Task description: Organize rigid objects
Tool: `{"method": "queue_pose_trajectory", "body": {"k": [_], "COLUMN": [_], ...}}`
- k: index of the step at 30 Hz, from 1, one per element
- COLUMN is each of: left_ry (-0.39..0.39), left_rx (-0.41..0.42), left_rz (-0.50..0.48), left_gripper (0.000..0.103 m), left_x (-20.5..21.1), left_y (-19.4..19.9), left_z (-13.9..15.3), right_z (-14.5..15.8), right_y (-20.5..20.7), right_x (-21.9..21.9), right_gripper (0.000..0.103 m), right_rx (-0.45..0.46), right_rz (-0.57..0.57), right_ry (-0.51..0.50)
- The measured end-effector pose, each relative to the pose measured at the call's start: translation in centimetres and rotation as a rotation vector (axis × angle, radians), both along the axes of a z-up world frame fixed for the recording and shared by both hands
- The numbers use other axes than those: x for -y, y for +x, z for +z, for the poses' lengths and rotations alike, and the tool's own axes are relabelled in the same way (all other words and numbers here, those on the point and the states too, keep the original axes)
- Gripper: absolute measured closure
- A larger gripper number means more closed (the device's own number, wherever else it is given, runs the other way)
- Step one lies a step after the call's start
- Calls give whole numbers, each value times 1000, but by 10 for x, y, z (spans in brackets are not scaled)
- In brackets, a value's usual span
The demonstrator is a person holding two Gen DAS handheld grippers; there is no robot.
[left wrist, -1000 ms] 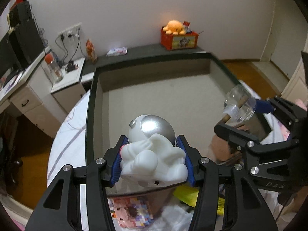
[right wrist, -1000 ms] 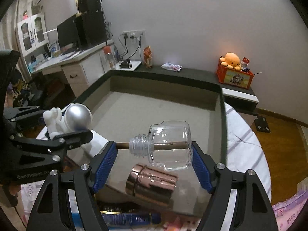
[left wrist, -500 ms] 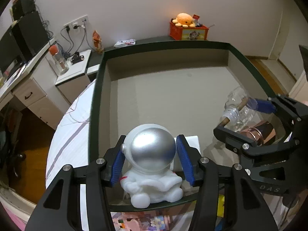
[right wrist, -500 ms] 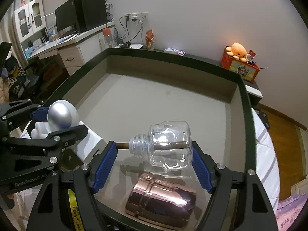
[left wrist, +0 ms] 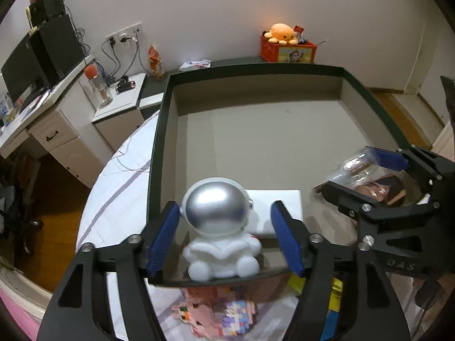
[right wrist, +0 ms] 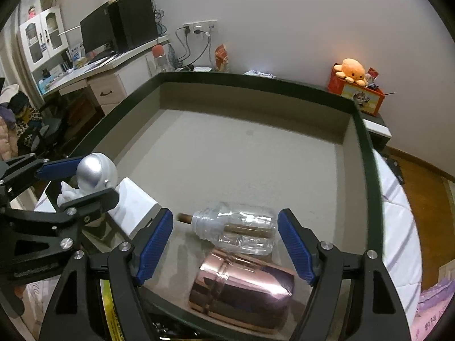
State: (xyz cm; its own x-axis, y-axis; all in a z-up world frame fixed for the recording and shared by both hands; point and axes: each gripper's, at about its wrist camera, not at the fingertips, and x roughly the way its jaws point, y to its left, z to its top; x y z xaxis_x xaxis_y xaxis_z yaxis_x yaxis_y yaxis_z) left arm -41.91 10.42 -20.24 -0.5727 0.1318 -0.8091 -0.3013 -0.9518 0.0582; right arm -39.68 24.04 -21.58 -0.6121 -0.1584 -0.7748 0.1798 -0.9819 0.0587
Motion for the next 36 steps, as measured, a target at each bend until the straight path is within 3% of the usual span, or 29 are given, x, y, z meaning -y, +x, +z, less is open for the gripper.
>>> {"method": "queue_pose_trajectory", "body": {"k": [1, 4, 6, 14, 20, 31, 32, 33, 36], "left_ry": [-3, 31, 47, 98, 129, 149, 150, 152, 151], "left_rx": [-13, -50, -73, -167, -192, -199, -201, -204, -202], "left_rz": [9, -7, -9, 26, 24, 80, 80, 82, 68], "left_gripper": [16, 4, 2, 0, 0, 0, 0, 0, 0], "left_x": [1, 3, 6, 26, 35, 63, 64, 65, 65], "left_y": [3, 17, 27, 76, 117, 188, 193, 197, 207], "left_z": [3, 17, 26, 58, 63, 51, 50, 49, 47], "right_z": [2, 13, 22, 56, 71, 56, 54, 52, 49], "right_y": [3, 15, 22, 71, 118, 194, 200, 205, 219], "right_x": [0, -3, -4, -12, -12, -19, -21, -23, -23], "right_gripper": [25, 23, 22, 21, 19, 18, 15, 1, 0], "right_rx": [-9, -42, -69, -170, -235, -297, -305, -310, -346], "right_rz": [-7, -11, -11, -23, -25, -106, -117, -127, -141], "right_ry": [5, -6, 1, -37, -54, -112, -118, -127, -157]}}
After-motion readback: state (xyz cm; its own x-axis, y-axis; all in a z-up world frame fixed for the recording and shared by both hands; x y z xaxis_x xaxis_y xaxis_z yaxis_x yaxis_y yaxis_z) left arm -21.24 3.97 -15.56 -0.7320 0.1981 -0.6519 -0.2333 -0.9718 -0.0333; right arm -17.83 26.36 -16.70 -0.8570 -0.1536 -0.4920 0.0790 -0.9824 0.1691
